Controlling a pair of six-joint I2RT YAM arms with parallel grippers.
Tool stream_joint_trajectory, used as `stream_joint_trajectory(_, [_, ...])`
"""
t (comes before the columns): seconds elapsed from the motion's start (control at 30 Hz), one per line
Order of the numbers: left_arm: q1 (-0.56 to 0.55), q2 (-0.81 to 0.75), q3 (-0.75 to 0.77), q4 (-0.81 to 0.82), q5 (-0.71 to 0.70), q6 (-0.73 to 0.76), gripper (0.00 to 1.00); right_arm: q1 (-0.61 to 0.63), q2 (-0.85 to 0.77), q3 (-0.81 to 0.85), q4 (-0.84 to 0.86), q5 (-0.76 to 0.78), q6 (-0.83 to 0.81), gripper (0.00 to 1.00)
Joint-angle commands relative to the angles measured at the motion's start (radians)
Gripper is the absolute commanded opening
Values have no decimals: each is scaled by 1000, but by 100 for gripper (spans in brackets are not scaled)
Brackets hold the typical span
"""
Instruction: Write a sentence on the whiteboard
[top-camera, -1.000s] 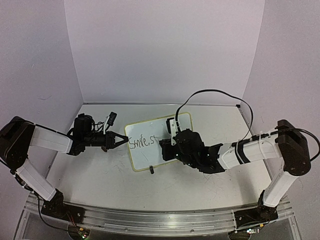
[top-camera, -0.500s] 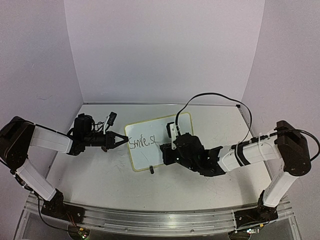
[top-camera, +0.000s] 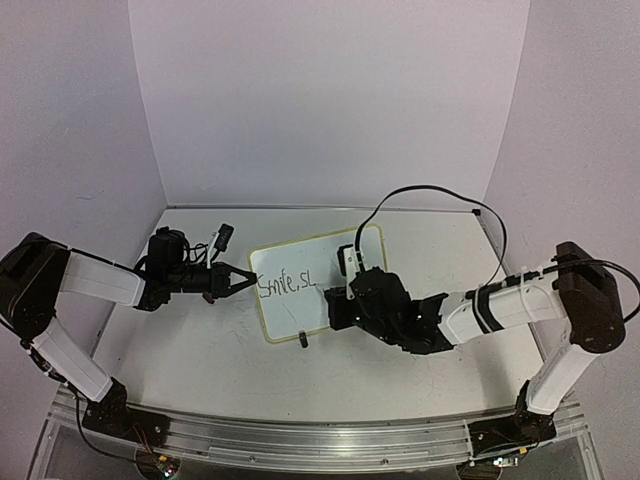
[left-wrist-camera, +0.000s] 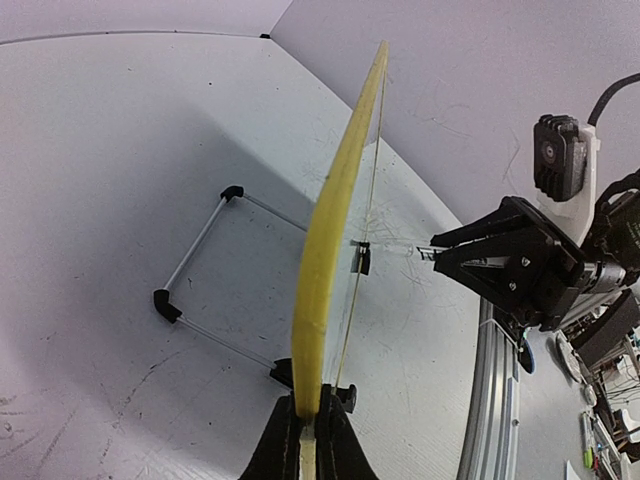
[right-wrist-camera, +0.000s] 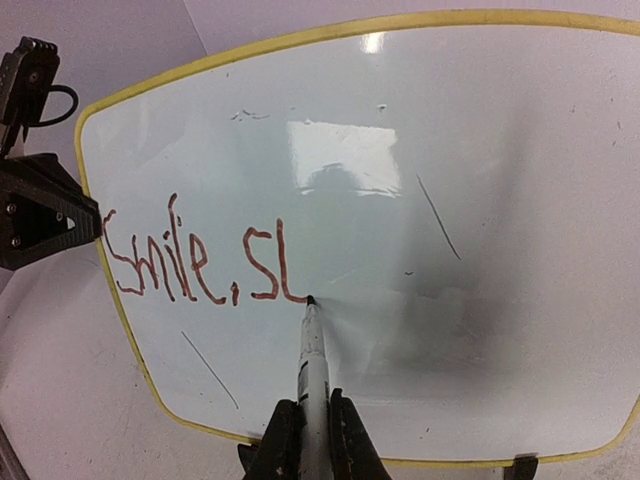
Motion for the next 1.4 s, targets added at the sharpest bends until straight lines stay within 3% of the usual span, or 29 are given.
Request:
stream_joint_trajectory(0.0, [-4,-13,20,-53,-5,19,0,-7,-55,-24,13,43,-13,0])
stream_joint_trajectory(0.13, [-4,-12,22,-53,-4,19,0,-6,-89,-90,174,-87,-60,0])
stream_joint_trajectory(0.23, [-5,-12,23,-53,-4,21,0,-7,-57,-63,189,-126,-81,0])
stream_joint_trajectory(0.6, [-4,-23,17,-55,-7,21,0,-20,5,29,119,-55,-73,0])
stream_joint_trajectory(1.37, [-4,-20,19,-57,-6,24,0,-21,23,54,47,13,-46,0])
